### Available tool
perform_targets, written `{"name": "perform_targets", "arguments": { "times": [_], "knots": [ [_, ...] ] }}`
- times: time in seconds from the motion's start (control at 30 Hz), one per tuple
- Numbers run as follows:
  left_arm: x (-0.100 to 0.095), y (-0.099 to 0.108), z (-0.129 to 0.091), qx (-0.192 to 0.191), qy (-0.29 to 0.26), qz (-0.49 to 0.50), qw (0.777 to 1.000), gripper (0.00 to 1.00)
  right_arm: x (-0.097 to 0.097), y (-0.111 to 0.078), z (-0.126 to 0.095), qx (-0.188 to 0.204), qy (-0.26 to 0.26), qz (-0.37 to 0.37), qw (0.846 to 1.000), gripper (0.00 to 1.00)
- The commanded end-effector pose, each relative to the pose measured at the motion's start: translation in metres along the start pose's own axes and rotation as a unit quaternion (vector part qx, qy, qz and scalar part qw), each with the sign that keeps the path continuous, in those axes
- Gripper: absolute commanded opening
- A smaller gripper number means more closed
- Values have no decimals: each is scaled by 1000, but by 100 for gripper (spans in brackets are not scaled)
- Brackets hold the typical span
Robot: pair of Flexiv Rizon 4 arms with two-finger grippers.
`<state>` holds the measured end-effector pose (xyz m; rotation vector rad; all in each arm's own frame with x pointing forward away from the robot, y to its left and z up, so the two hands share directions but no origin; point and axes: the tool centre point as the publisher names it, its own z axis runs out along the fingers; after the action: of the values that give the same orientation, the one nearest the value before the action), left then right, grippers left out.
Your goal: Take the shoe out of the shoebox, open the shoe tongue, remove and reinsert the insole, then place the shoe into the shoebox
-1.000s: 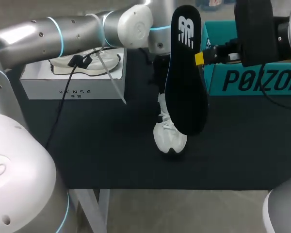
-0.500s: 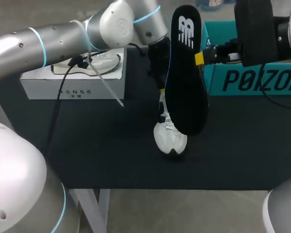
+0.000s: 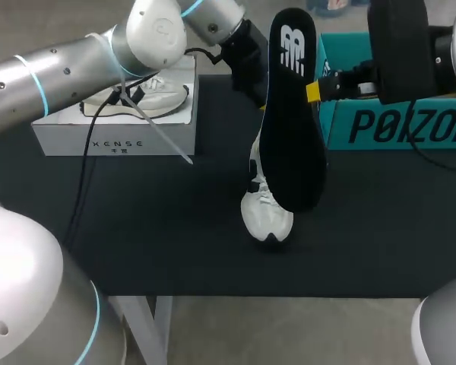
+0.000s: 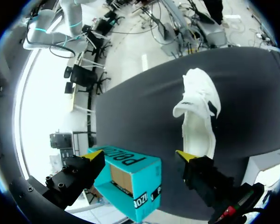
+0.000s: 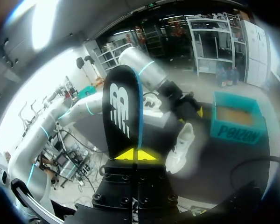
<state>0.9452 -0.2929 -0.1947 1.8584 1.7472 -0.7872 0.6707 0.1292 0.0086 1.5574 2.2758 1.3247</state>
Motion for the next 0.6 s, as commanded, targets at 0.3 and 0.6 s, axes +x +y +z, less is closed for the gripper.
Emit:
{"name": "perform_targets", "arguments": {
  "times": [0.3, 0.6],
  "knots": [
    [19, -15, -51, -73, -52, -10, 996, 100, -90, 42, 32, 38, 18, 186, 982, 0],
    [25, -24, -95, -100, -81, 22, 991, 100, -141, 56, 64, 65, 79, 296, 950, 0]
  ]
}}
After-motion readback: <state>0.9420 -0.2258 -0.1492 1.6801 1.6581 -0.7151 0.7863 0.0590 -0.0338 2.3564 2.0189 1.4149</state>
